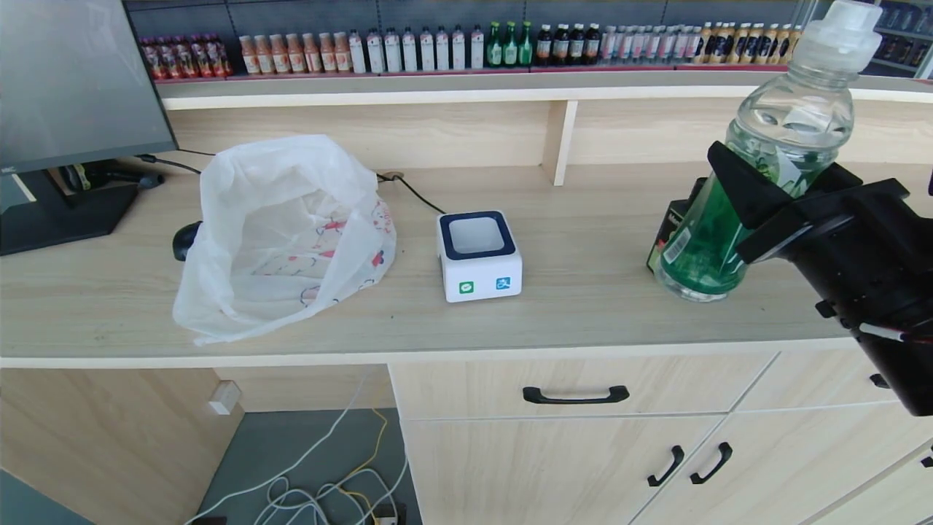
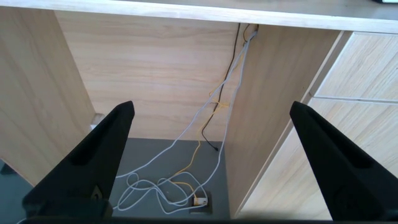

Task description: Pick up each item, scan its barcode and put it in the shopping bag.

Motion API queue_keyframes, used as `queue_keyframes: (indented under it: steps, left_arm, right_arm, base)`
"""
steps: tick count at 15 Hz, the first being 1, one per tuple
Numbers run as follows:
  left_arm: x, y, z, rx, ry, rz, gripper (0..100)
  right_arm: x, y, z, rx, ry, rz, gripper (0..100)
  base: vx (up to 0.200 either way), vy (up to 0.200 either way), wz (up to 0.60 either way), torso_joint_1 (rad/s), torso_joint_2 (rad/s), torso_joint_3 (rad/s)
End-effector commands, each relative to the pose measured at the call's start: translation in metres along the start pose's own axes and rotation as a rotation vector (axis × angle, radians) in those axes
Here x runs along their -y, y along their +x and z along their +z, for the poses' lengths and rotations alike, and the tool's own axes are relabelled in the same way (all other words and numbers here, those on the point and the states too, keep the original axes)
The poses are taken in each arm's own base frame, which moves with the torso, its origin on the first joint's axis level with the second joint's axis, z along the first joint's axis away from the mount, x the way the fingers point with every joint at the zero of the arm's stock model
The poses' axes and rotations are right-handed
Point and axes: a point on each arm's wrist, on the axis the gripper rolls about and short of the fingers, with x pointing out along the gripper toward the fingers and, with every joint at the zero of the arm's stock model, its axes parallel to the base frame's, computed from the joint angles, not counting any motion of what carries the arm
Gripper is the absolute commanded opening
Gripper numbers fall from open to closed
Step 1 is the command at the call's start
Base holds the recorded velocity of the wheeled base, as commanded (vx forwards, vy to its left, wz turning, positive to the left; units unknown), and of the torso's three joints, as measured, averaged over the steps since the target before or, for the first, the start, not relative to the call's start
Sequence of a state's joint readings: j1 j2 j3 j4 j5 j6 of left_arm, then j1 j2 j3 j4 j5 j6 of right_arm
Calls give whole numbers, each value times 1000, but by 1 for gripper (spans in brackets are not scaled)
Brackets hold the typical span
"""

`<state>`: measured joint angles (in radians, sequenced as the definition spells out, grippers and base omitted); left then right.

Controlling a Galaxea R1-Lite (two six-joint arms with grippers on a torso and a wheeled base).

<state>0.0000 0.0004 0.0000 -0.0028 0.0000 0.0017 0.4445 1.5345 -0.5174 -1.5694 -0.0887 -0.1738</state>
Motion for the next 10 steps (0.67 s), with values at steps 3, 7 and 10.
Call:
queue_keyframes:
  steps: [3, 7, 10]
  left_arm:
    - [0, 0, 0, 1, 1, 0, 100]
    - [0, 0, 0, 1, 0, 0, 100]
    - [0, 0, 0, 1, 0, 0, 100]
  right_arm:
    - [-1, 1, -1, -5, 5, -7, 0]
    - [-2, -1, 1, 0, 9, -5, 0]
    - [-2, 0, 2, 3, 8, -16, 0]
  base:
    - [0, 200, 0, -1, -2, -1]
    - [0, 200, 0, 8, 2, 6]
    - [0, 200, 0, 1, 2, 4]
